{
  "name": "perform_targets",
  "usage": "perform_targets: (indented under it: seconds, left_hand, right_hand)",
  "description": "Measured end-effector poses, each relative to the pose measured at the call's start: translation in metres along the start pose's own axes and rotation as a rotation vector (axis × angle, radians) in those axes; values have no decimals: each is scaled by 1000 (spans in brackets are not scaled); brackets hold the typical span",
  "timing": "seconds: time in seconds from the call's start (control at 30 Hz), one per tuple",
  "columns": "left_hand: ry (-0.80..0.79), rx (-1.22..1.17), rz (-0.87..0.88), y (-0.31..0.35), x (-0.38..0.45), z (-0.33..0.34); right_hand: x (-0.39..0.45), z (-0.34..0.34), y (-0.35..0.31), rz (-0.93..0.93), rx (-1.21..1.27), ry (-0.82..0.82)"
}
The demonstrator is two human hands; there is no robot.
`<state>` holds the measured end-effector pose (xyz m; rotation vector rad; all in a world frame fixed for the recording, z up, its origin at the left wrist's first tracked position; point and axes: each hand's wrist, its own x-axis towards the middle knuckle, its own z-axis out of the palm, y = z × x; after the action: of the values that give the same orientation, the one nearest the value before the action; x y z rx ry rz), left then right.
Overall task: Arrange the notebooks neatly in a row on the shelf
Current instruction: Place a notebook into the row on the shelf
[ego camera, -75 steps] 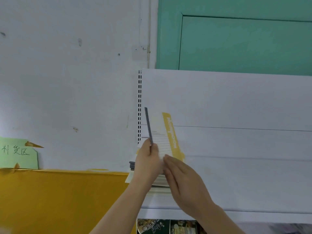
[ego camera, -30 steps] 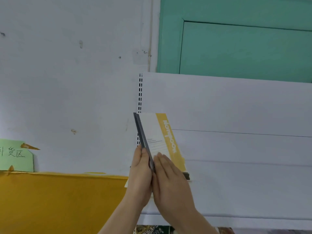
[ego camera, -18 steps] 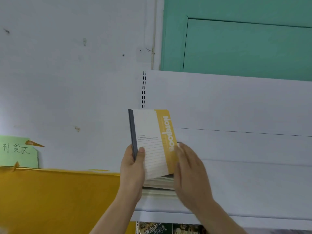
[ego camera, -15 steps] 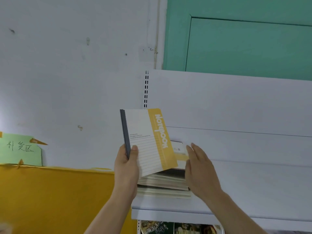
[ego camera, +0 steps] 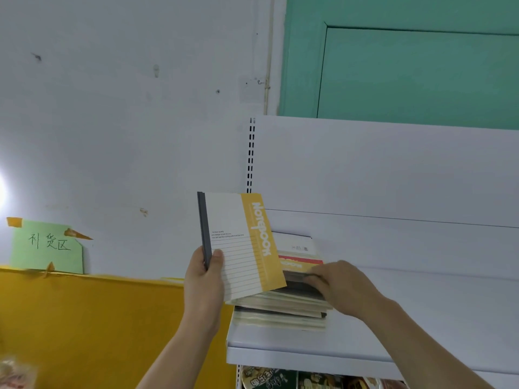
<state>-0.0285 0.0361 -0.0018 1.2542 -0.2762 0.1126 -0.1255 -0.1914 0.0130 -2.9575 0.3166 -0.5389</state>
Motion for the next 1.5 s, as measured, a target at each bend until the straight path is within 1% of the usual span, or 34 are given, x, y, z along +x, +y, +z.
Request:
perform_targets:
  seconds: [0.07, 0.13, 0.2, 0.27, 0.33, 0.37, 0.4, 0.47, 0.57, 0.67, 0.73, 0.8, 0.83, 0.87, 0.93, 1.0, 1.03, 1.07, 1.1, 1.13, 1.2, 1.3, 1.4, 1.43, 1.5]
  left_hand:
    - [11, -2, 13, 3, 0, 0]
    - [25, -7, 32, 5, 0, 1]
    - [33, -12, 39, 6, 0, 3]
    - [12, -23, 32, 6, -2, 9]
    - [-39, -45, 22, 7, -8, 20]
    - [-67, -58, 14, 7, -12, 27]
    - [-99, -76, 5, 9, -17, 35]
    - [-152, -119, -28, 9, -24, 49]
    - [-213, -159, -85, 9, -32, 60]
    - [-285, -228, -117, 11, -35, 59]
    - [-340, -256, -131, 13, -37, 58]
    - [-334, -228, -111, 12, -38, 58]
    - [-319, -217, -105, 12, -38, 58]
    - [-305, -213, -99, 11, -37, 59]
    - [-295, -222, -99, 11, -38, 60]
    - [-307, -231, -99, 12, -38, 63]
    - [-315, -235, -96, 12, -39, 65]
    - [-322, -240, -97, 11, -40, 68]
    - [-335, -240, -103, 11, -42, 72]
    - [-362, -235, -114, 10, -43, 77]
    - [-448, -211, -142, 7, -47, 88]
    - [-620, -138, -171, -1, -59, 107]
    - [-761, -123, -232, -6, -78, 133]
    - [-766, -110, -230, -8, -87, 145]
    - [-714, -54, -203, -13, -106, 172]
  right_hand:
    - [1, -10, 6, 29, -69, 135]
    - [0, -20, 11, 90, -111, 315]
    - [-4, -31, 11, 131, 5, 510]
    - [-9, -38, -3, 79, 103, 702]
    - [-16, -38, -28, 6, 110, 819]
    - [-18, -34, -42, -23, 113, 827]
    - [-21, -26, -56, -47, 113, 797]
    - [-25, -6, -81, -76, 94, 693]
    - [-30, 22, -104, -76, -15, 549]
    - [-33, 27, -102, -61, -6, 493]
    - [-37, 25, -97, -91, -1, 445]
    - [-41, 20, -89, -174, 51, 382]
    - [-43, 17, -85, -192, 90, 353]
    - [-45, 14, -79, -197, 106, 357]
    - [-47, 9, -63, -140, 90, 435]
    - [-48, 2, -45, 49, 113, 516]
    - [-51, -3, -38, 139, 192, 510]
    - [-53, -7, -32, 204, 319, 468]
    - [-56, -10, -26, 234, 428, 429]
    - [-61, -12, -23, 219, 455, 425]
    - [-70, -13, -18, 207, 426, 471]
    - [-89, -18, 2, 256, 387, 548]
    - [-117, -28, 33, 324, 320, 534]
    - [-128, -32, 43, 345, 304, 511]
    - [-152, -40, 65, 360, 248, 446]
